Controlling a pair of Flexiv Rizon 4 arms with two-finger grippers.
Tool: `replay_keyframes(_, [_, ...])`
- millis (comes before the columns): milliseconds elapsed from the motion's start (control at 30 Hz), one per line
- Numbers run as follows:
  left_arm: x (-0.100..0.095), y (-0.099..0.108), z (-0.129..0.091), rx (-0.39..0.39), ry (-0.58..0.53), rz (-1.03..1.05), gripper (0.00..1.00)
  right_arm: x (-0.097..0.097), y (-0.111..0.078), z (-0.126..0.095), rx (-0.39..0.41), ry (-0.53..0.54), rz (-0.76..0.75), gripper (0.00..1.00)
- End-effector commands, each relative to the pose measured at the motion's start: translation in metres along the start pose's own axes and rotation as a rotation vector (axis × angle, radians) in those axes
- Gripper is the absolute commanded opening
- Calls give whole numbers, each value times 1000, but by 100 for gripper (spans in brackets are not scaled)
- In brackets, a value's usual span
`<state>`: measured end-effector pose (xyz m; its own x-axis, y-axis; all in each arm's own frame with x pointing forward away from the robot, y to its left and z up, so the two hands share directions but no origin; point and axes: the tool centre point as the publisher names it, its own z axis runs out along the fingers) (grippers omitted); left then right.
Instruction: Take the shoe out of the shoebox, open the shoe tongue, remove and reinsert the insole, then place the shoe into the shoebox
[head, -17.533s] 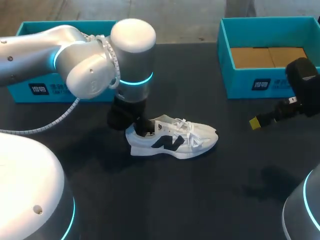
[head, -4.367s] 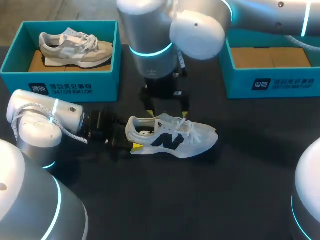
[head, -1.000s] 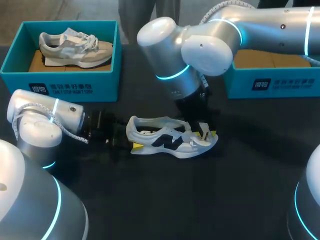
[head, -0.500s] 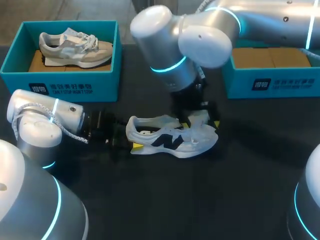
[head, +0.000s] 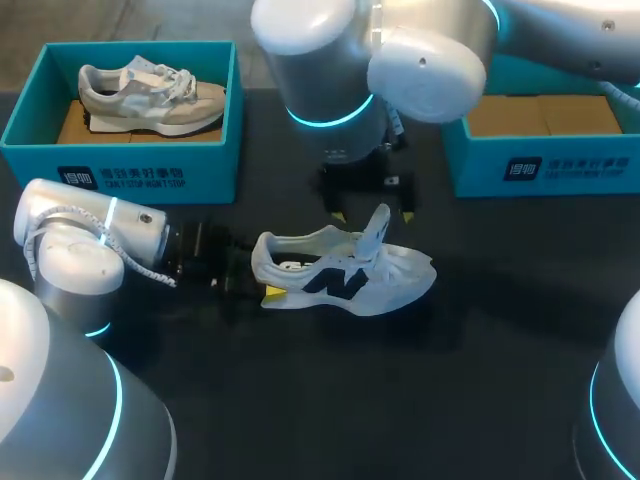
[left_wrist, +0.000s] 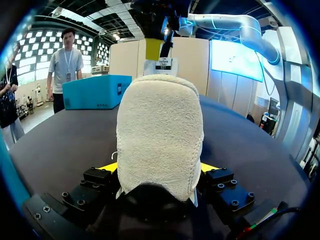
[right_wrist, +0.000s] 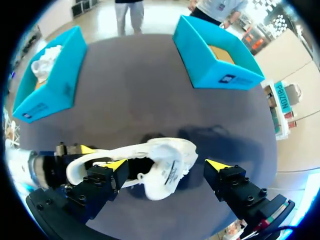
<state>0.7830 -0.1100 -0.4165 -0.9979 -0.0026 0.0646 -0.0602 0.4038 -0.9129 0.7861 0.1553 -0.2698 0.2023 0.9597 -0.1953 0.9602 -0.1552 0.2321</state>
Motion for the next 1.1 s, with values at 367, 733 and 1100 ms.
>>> replay_keyframes(367, [-1,1,0,-2,1,-1,0,41,-1,-21,-65,317,-824,100])
replay_keyframes(733, [-1,1,0,-2,1,-1,0,54,-11,-16,4,443,-1120,0])
replay_keyframes(1100, [-1,1,0,-2,1,-1,0,54,-22,-12,37,413,-1209,0])
